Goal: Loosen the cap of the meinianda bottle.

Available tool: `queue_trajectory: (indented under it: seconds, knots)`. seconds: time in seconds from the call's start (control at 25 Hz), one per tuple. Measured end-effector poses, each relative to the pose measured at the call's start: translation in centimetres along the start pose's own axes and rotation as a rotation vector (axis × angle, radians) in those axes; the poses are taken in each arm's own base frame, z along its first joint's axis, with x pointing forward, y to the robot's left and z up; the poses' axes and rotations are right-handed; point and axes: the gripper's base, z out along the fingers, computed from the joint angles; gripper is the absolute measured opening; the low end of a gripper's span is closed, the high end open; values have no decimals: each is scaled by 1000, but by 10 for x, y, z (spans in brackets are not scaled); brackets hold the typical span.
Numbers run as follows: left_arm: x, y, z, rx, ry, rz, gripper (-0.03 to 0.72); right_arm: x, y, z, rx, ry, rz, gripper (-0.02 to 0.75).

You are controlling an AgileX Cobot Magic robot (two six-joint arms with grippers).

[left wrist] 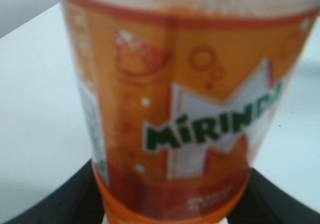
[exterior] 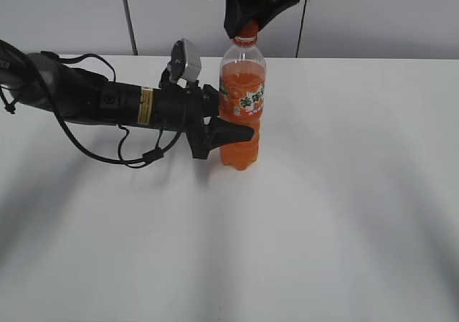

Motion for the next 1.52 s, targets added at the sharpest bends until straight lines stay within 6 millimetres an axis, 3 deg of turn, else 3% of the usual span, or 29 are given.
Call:
queue_trajectory:
  seconds: [0.16, 0.52, 0.68, 1.16, 1.52]
  knots:
    - [0, 0, 0, 1, 0, 0, 405, 0, 0, 1, -4, 3, -202, 277]
    - [1, -1, 0, 16, 14, 17, 405, 1, 2, 1, -22, 2, -877, 277]
    - [0, -1, 0, 23, 21, 29, 405, 2, 2, 0, -35, 2, -1069, 279]
    - [0, -1, 0, 28, 24, 34, 405, 3, 5, -1, -62, -9, -1396, 280]
    - [0, -1, 0, 28, 24, 34, 405, -1, 5, -6, -59, -17, -1494, 281]
